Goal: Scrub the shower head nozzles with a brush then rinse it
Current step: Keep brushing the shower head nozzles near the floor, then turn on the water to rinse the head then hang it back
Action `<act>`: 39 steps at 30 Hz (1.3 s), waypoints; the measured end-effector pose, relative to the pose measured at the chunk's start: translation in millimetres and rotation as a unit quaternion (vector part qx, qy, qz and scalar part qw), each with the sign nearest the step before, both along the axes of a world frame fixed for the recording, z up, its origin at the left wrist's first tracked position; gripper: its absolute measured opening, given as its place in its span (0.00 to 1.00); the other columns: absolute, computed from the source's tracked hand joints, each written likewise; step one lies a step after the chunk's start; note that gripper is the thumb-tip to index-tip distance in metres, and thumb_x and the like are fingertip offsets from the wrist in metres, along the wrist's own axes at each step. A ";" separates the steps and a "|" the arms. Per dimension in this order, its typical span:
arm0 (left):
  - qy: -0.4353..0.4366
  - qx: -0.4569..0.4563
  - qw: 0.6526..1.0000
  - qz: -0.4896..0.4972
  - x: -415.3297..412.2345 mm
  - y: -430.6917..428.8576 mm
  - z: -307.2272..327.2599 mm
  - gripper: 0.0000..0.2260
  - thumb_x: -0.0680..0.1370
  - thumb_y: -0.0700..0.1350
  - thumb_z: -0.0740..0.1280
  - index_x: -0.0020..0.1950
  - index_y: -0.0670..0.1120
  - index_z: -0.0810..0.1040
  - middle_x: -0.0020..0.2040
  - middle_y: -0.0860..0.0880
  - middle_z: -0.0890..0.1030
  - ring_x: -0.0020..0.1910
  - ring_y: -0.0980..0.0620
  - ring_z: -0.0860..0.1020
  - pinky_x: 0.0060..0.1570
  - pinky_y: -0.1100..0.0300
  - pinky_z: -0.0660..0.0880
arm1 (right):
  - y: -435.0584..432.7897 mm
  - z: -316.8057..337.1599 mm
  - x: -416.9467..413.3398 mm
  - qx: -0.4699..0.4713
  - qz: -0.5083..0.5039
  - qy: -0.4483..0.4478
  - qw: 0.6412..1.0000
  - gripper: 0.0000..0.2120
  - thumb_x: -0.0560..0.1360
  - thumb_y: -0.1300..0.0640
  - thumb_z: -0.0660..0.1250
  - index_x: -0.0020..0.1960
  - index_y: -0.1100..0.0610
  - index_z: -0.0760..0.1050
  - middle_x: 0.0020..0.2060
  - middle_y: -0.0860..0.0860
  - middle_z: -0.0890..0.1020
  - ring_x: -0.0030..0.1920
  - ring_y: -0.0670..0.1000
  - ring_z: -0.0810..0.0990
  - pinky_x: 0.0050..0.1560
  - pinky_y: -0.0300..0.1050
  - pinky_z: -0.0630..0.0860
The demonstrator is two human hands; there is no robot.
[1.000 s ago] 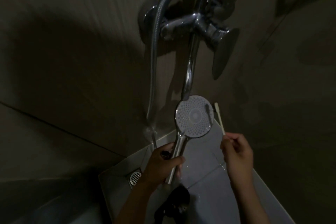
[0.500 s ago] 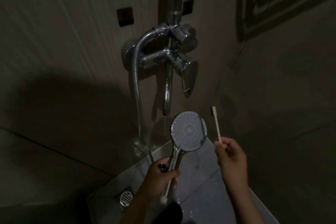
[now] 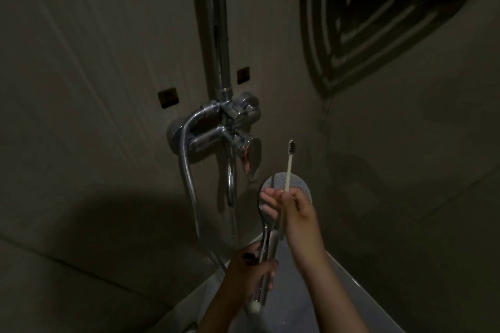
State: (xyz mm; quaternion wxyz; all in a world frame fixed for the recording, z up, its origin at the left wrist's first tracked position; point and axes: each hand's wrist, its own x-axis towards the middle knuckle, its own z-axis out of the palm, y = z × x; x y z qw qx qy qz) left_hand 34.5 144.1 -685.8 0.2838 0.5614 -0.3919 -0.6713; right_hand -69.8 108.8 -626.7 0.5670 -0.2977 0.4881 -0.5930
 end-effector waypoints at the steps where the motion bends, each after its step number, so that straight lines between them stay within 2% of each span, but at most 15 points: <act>1: -0.006 0.004 1.000 -0.002 -0.7 -2.6 3.1 0.08 0.73 0.32 0.66 0.49 0.43 0.77 0.25 0.47 0.75 0.20 0.54 0.73 0.22 0.66 0.68 | -3.2 2.8 2.9 -0.002 0.007 -0.015 1.000 0.10 0.81 0.61 0.53 0.50 0.66 0.70 0.54 0.59 0.81 0.55 0.52 0.81 0.54 0.41 0.79; 3: -0.007 0.010 1.000 0.009 0.8 -6.9 8.2 0.05 0.72 0.32 0.67 0.46 0.40 0.78 0.26 0.46 0.77 0.22 0.52 0.74 0.24 0.64 0.70 | -8.4 6.5 8.0 -0.005 0.018 -0.030 0.999 0.11 0.82 0.61 0.52 0.53 0.67 0.69 0.56 0.58 0.79 0.58 0.52 0.80 0.56 0.40 0.77; 8: 0.005 -0.011 1.000 0.023 6.8 -13.0 14.2 0.10 0.73 0.31 0.67 0.53 0.38 0.78 0.30 0.41 0.77 0.21 0.52 0.74 0.21 0.67 0.68 | -19.5 6.1 17.0 0.002 0.015 -0.035 0.999 0.09 0.81 0.63 0.52 0.47 0.64 0.69 0.57 0.58 0.79 0.61 0.53 0.78 0.58 0.40 0.75; 12: -0.020 -0.016 0.999 0.023 7.7 -18.2 8.4 0.09 0.74 0.30 0.66 0.53 0.36 0.78 0.26 0.45 0.78 0.20 0.53 0.75 0.22 0.64 0.72 | -19.6 4.2 19.2 0.014 0.016 -0.053 0.998 0.10 0.81 0.62 0.52 0.47 0.63 0.70 0.59 0.57 0.78 0.61 0.51 0.78 0.65 0.47 0.73; 15: -0.055 -0.047 0.997 -0.008 9.0 -16.8 4.6 0.05 0.77 0.35 0.65 0.49 0.44 0.75 0.32 0.51 0.78 0.22 0.63 0.76 0.26 0.69 0.75 | -22.7 1.7 25.8 0.017 0.022 -0.065 0.997 0.09 0.81 0.61 0.53 0.45 0.62 0.69 0.60 0.56 0.78 0.62 0.49 0.77 0.66 0.48 0.71; 17: -0.074 -0.057 0.996 -0.014 10.3 -15.7 2.7 0.04 0.77 0.37 0.65 0.50 0.45 0.75 0.29 0.56 0.78 0.22 0.66 0.76 0.27 0.70 0.75 | -24.6 -1.6 29.5 0.014 0.020 -0.084 0.996 0.10 0.81 0.61 0.53 0.43 0.61 0.68 0.61 0.56 0.78 0.62 0.49 0.77 0.66 0.48 0.71; 18: -0.087 -0.060 0.994 -0.019 11.9 -15.2 0.7 0.05 0.77 0.38 0.65 0.52 0.44 0.76 0.27 0.56 0.78 0.23 0.66 0.76 0.27 0.70 0.75 | -24.6 -3.2 30.5 0.013 0.019 -0.093 0.995 0.10 0.81 0.61 0.53 0.43 0.62 0.68 0.61 0.55 0.78 0.62 0.48 0.77 0.66 0.47 0.72; 20: -0.092 -0.048 0.994 -0.020 11.9 -16.9 1.1 0.07 0.77 0.38 0.65 0.55 0.44 0.76 0.30 0.55 0.79 0.24 0.65 0.77 0.29 0.68 0.76 | -23.1 -5.5 31.5 0.011 0.018 -0.102 0.995 0.10 0.81 0.61 0.53 0.43 0.62 0.67 0.60 0.53 0.79 0.62 0.48 0.77 0.65 0.45 0.72; 23: -0.043 -0.023 0.999 -0.017 10.9 -21.3 6.5 0.08 0.72 0.36 0.68 0.49 0.44 0.79 0.31 0.46 0.80 0.24 0.55 0.78 0.27 0.61 0.76 | -22.2 -6.4 29.8 0.009 0.018 -0.107 0.994 0.10 0.81 0.61 0.53 0.42 0.62 0.67 0.61 0.54 0.78 0.63 0.49 0.76 0.65 0.46 0.71; 25: -0.024 -0.020 0.999 -0.010 11.1 -24.6 7.5 0.07 0.69 0.36 0.70 0.45 0.43 0.81 0.29 0.44 0.80 0.23 0.50 0.77 0.27 0.60 0.74 | -23.8 -4.5 27.1 0.011 0.021 -0.091 0.996 0.09 0.81 0.61 0.53 0.45 0.63 0.68 0.61 0.55 0.78 0.63 0.49 0.77 0.65 0.46 0.72; 29: -0.002 -0.016 1.000 -0.016 9.2 -27.6 13.2 0.05 0.71 0.31 0.68 0.45 0.37 0.78 0.27 0.44 0.78 0.22 0.50 0.75 0.25 0.61 0.73 | -22.7 3.1 15.7 0.011 0.004 -0.087 0.996 0.08 0.81 0.62 0.54 0.47 0.64 0.70 0.58 0.57 0.80 0.59 0.50 0.79 0.59 0.38 0.76; 31: 0.019 -0.021 1.000 -0.011 6.7 -27.0 20.6 0.10 0.67 0.35 0.70 0.47 0.36 0.79 0.28 0.43 0.77 0.23 0.50 0.75 0.25 0.61 0.73 | -19.7 10.0 9.0 0.003 -0.010 -0.096 0.995 0.08 0.81 0.63 0.54 0.47 0.64 0.70 0.57 0.57 0.80 0.58 0.51 0.79 0.56 0.36 0.76; 33: 0.034 -0.042 0.998 -0.019 3.8 -26.6 28.3 0.15 0.65 0.39 0.68 0.50 0.36 0.78 0.30 0.42 0.76 0.25 0.51 0.75 0.26 0.61 0.73 | -14.8 17.0 1.2 -0.006 -0.021 -0.098 0.995 0.08 0.81 0.64 0.53 0.46 0.64 0.70 0.55 0.58 0.80 0.57 0.50 0.80 0.56 0.36 0.76; 36: 0.028 -0.094 0.995 -0.032 -2.3 -28.9 39.1 0.11 0.68 0.39 0.68 0.49 0.38 0.77 0.31 0.42 0.76 0.24 0.51 0.74 0.25 0.62 0.72 | -6.4 26.0 -11.5 -0.022 -0.027 -0.094 0.995 0.08 0.81 0.64 0.53 0.47 0.65 0.70 0.55 0.58 0.81 0.56 0.49 0.80 0.55 0.36 0.77; 39: 0.032 -0.119 0.992 -0.014 -11.2 -31.4 55.0 0.07 0.74 0.31 0.66 0.51 0.37 0.77 0.27 0.45 0.77 0.22 0.53 0.74 0.23 0.63 0.72 | 3.0 35.7 -24.9 -0.042 -0.037 -0.101 0.993 0.08 0.80 0.64 0.55 0.47 0.65 0.70 0.56 0.57 0.81 0.58 0.50 0.80 0.55 0.37 0.77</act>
